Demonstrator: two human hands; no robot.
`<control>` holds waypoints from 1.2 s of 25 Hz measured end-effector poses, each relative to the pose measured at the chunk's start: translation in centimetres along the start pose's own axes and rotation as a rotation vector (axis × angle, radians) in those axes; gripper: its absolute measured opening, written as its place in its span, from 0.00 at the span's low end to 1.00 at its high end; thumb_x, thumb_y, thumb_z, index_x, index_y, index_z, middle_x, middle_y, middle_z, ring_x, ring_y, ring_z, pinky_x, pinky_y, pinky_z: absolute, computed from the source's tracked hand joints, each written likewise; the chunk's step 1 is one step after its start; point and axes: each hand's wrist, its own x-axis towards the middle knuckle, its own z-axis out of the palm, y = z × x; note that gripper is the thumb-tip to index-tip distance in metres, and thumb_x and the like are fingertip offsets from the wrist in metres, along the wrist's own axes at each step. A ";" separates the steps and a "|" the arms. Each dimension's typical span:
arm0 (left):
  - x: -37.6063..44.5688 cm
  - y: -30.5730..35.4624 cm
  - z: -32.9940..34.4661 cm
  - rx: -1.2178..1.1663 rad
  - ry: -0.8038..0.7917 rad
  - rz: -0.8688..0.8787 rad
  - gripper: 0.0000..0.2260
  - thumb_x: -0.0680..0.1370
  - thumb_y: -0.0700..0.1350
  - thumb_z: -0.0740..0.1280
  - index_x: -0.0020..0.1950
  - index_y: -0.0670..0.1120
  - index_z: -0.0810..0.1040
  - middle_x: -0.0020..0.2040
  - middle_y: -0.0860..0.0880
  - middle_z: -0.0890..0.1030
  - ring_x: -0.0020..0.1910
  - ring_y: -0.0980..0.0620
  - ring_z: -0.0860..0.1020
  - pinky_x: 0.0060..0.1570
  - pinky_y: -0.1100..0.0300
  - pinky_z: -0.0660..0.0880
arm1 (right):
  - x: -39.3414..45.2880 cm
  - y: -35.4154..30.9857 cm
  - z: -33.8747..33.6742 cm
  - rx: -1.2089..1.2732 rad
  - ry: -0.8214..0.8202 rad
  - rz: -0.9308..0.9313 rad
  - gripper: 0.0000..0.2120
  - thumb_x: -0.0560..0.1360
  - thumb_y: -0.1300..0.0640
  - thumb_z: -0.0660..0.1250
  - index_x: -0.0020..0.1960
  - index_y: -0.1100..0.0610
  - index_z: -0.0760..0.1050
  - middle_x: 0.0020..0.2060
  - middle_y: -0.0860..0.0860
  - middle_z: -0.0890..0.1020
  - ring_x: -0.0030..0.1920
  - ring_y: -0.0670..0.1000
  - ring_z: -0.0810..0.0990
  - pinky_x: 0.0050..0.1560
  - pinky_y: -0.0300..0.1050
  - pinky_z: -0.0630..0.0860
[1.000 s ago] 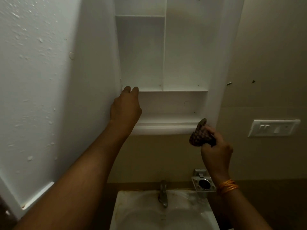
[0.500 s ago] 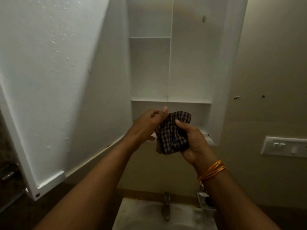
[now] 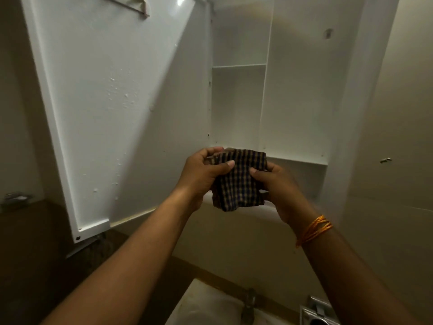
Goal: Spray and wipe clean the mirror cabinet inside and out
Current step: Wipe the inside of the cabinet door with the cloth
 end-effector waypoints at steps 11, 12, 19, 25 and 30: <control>-3.5 3.7 1.0 0.772 0.232 0.362 0.22 0.74 0.47 0.73 0.67 0.55 0.73 0.55 0.53 0.82 0.53 0.56 0.81 0.50 0.61 0.81 | -2.1 -3.9 8.5 0.839 -0.239 0.102 0.24 0.81 0.38 0.60 0.48 0.55 0.85 0.43 0.55 0.85 0.46 0.55 0.84 0.51 0.53 0.77; -3.6 4.2 0.5 0.793 0.206 0.379 0.22 0.75 0.45 0.72 0.68 0.54 0.73 0.57 0.52 0.82 0.55 0.55 0.81 0.53 0.61 0.80 | -1.7 -4.2 9.0 0.930 -0.241 0.105 0.23 0.82 0.40 0.60 0.47 0.56 0.85 0.43 0.55 0.85 0.45 0.54 0.85 0.49 0.52 0.78; -4.6 9.4 -3.4 1.181 0.245 0.761 0.19 0.74 0.35 0.68 0.64 0.44 0.80 0.58 0.47 0.83 0.57 0.51 0.80 0.60 0.65 0.74 | 0.4 -7.7 12.4 0.941 -0.031 0.173 0.09 0.79 0.60 0.66 0.57 0.62 0.78 0.47 0.60 0.84 0.42 0.57 0.84 0.45 0.51 0.80; -4.5 15.5 -8.1 1.581 0.409 1.131 0.16 0.73 0.34 0.64 0.56 0.46 0.84 0.58 0.46 0.82 0.64 0.42 0.75 0.59 0.44 0.74 | 2.8 -15.0 13.6 0.912 0.164 0.000 0.14 0.78 0.65 0.64 0.36 0.55 0.66 0.17 0.51 0.67 0.17 0.50 0.70 0.26 0.40 0.72; -4.8 18.2 -10.5 1.649 0.780 1.028 0.25 0.73 0.34 0.63 0.68 0.48 0.76 0.75 0.43 0.67 0.76 0.38 0.60 0.70 0.41 0.64 | 5.4 -20.7 14.2 0.685 0.383 -0.354 0.08 0.70 0.51 0.70 0.47 0.44 0.74 0.37 0.49 0.82 0.38 0.56 0.84 0.45 0.56 0.84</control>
